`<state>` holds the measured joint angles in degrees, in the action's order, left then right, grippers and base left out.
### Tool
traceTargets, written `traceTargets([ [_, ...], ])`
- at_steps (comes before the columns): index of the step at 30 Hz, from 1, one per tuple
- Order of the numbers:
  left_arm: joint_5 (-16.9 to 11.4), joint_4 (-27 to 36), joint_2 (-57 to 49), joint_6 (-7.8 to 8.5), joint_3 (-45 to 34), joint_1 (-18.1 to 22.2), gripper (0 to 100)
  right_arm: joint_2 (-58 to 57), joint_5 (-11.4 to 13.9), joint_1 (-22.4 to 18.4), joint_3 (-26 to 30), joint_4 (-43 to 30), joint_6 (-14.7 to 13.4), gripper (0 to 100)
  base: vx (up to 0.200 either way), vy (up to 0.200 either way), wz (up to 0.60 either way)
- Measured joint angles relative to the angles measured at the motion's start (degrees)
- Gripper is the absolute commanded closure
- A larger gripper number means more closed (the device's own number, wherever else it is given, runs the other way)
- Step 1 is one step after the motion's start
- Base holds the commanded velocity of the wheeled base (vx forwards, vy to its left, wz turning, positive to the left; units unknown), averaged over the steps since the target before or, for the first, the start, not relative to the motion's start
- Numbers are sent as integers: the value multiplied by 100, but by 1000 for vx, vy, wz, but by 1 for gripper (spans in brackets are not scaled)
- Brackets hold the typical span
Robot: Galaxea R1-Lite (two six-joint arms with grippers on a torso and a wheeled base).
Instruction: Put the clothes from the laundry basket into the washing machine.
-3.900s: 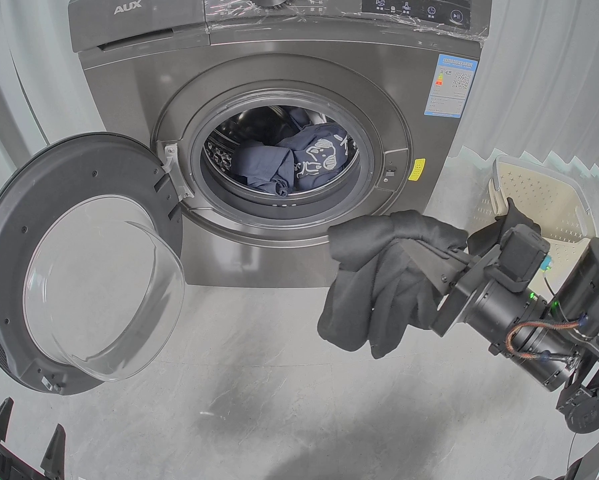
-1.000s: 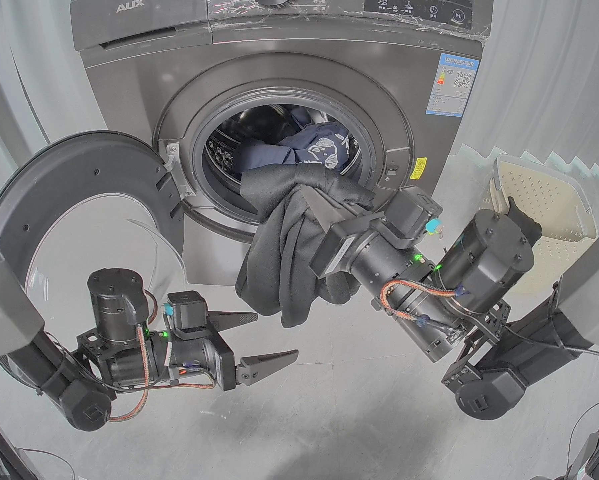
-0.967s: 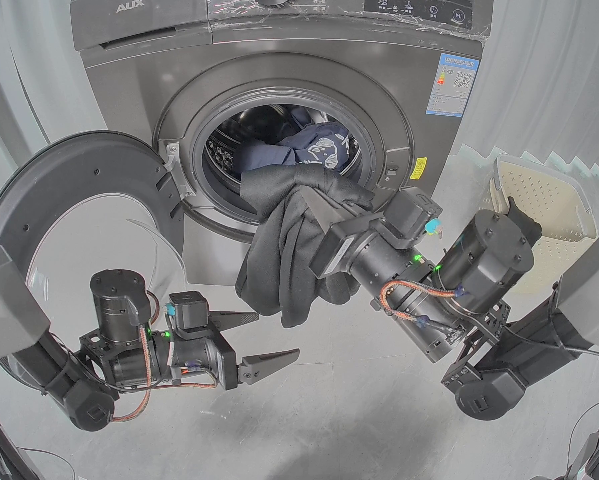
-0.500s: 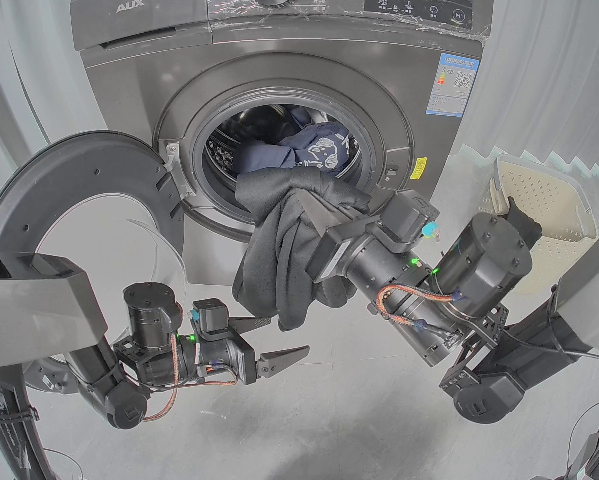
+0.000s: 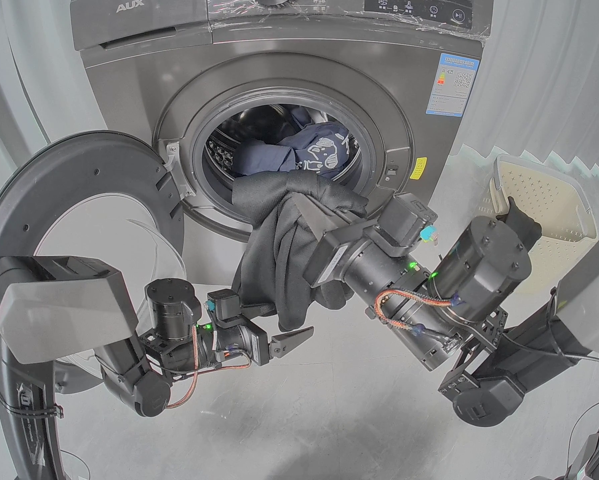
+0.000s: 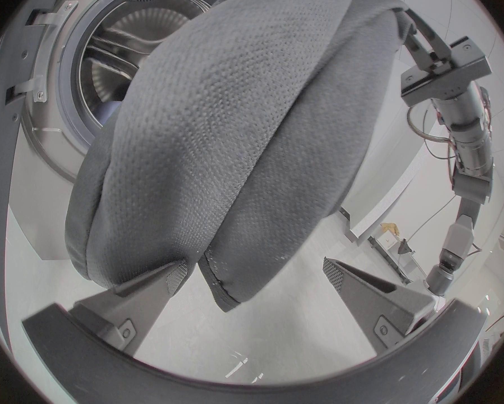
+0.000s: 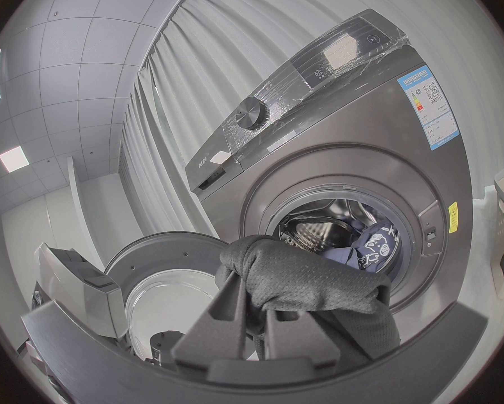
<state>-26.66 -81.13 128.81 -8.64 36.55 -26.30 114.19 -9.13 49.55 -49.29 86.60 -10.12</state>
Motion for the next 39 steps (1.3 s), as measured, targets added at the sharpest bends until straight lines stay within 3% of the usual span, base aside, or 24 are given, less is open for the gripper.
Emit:
traceTargets([
  [26, 179, -180, 187, -176, 336, -176, 0, 152, -11, -6, -60, 24, -9, 100, 0, 0, 0],
  [27, 233, -185, 188, -176, 350, -178, 100, 155, -11, -9, -62, 22, -9, 100, 0, 0, 0],
  [39, 466, -633, 68, -158, 182, -245, 100, 202, -23, -96, -55, 7, -15, 100, 0, 0, 0],
])
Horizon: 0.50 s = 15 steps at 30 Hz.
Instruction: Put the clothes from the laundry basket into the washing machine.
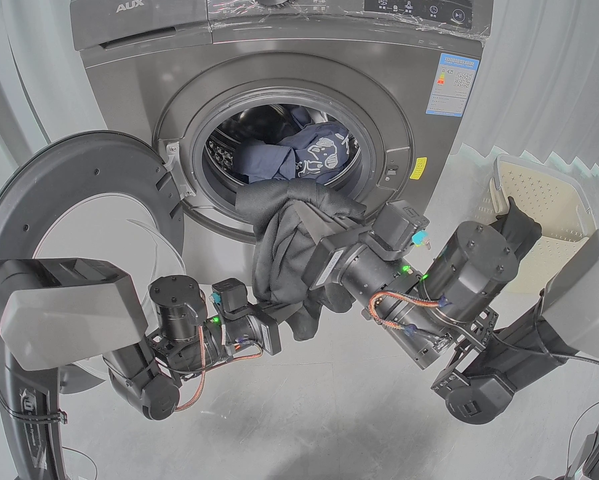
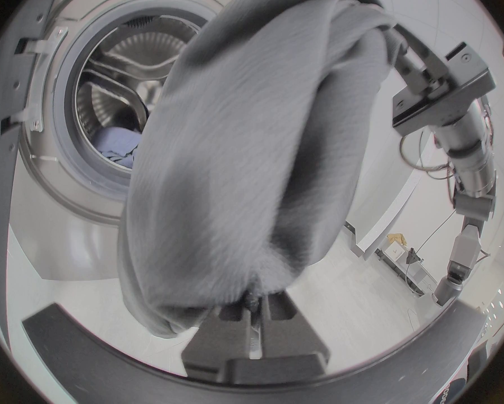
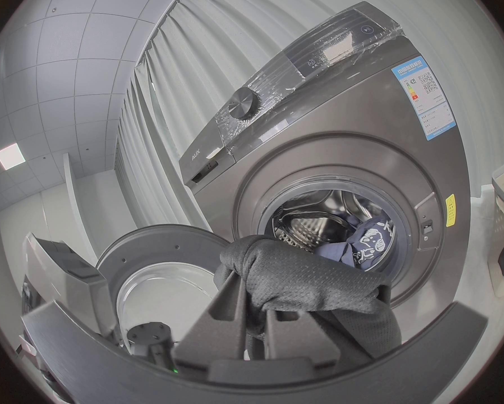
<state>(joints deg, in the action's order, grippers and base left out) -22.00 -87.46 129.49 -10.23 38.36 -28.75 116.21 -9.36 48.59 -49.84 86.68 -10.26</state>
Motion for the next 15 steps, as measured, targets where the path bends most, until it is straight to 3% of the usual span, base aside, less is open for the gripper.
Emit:
traceTargets([
  [15, -123, -137, -1777, 30, -1464, -293, 100, 280, -5, -118, 28, 17, -68, 100, 0, 0, 0],
])
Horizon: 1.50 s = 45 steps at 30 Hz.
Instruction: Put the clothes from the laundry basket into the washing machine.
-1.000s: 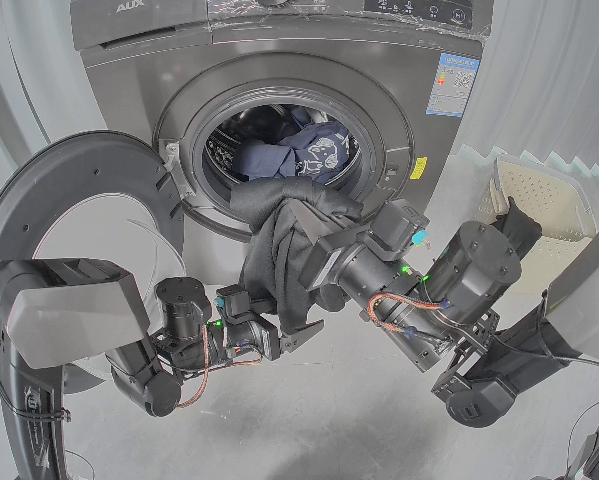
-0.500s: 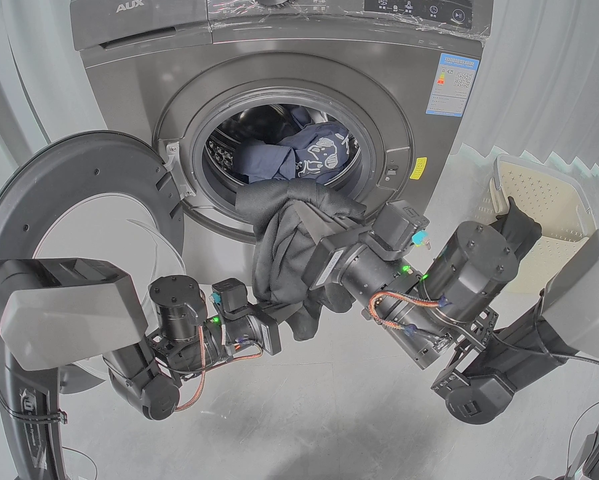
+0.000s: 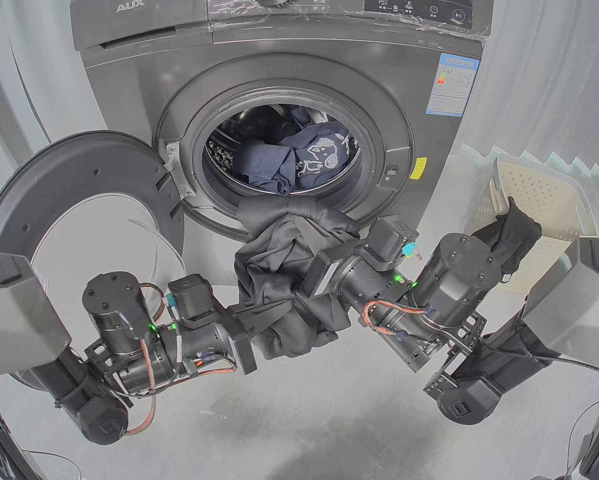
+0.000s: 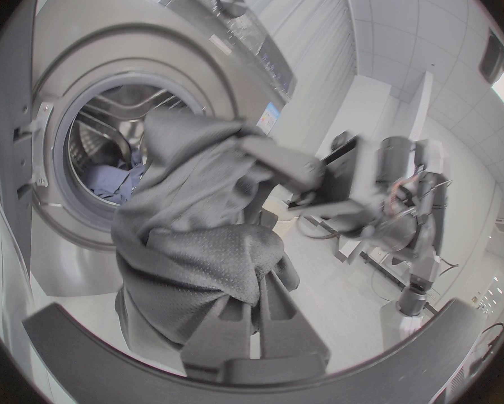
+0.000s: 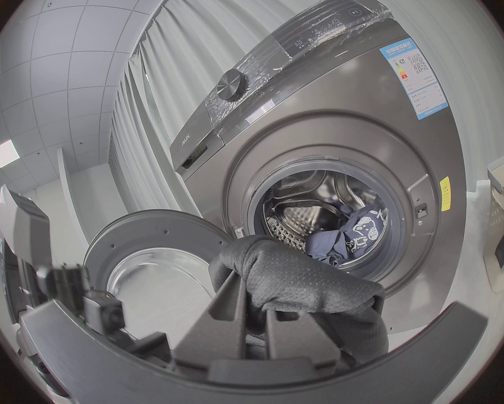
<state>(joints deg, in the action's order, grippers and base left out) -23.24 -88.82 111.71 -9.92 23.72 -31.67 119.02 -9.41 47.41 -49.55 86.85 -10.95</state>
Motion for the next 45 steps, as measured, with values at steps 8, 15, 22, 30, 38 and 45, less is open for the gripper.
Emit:
traceTargets([
  [8, -73, -7, -719, 21, -357, -176, 100, 107, 2, 16, 138, 44, -65, 100, 0, 0, 0],
  [15, -167, -5, -1031, -34, -317, -118, 100, 151, -13, 11, 227, 101, -180, 0, 0, 0, 0],
  [22, -134, 2, -1108, -154, 28, 188, 100, 52, -13, -102, 758, 50, -235, 0, 0, 0, 0],
  [30, 176, 0, -1119, -573, 552, 447, 100, -27, -6, -207, 1599, -123, -222, 0, 0, 0, 0],
  [38, 416, -2, -1143, -639, 828, 475, 100, 69, 2, -135, 1897, -176, -180, 0, 0, 0, 0],
  [45, 417, -2, -1139, -633, 850, 478, 100, 105, 9, -130, 1874, -150, -166, 0, 0, 0, 0],
])
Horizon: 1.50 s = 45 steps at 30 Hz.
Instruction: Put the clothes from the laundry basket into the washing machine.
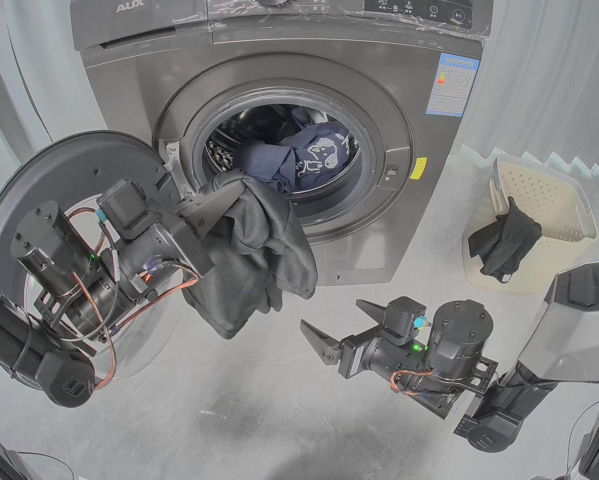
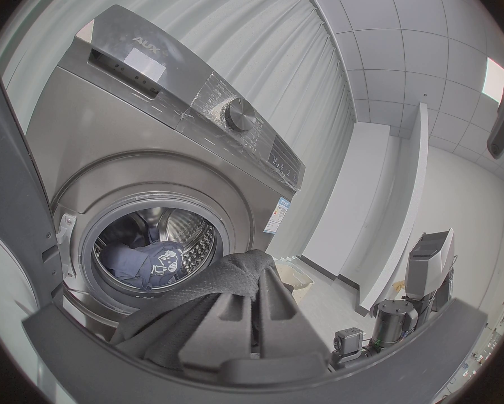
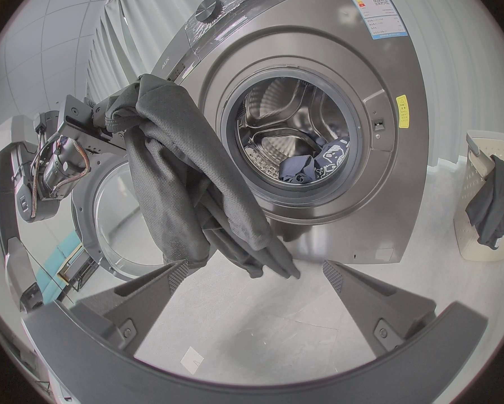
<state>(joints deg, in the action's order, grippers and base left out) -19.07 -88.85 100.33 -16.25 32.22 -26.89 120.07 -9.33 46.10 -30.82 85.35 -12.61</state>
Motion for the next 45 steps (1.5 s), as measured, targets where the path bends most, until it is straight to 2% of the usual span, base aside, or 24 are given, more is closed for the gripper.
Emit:
traceTargets([
  [7, 0, 0, 6, -4, -11, -9, 100, 63, 2, -52, -407, -23, 71, 0, 0, 0, 0],
  [12, 0, 0, 5, -11, -28, -11, 100, 206, 9, -115, -897, -46, 111, 0, 0, 0, 0],
  [18, -6, 2, -2, -24, -48, 2, 100, 472, 22, -368, -1585, -77, 194, 0, 0, 0, 0],
  [23, -9, 0, -17, -24, -74, -9, 100, 585, 22, -499, -1902, -85, 216, 0, 0, 0, 0],
  [45, -20, 0, -11, -2, -129, -37, 100, 775, 104, -273, -2370, -1, 297, 0, 0, 0, 0],
])
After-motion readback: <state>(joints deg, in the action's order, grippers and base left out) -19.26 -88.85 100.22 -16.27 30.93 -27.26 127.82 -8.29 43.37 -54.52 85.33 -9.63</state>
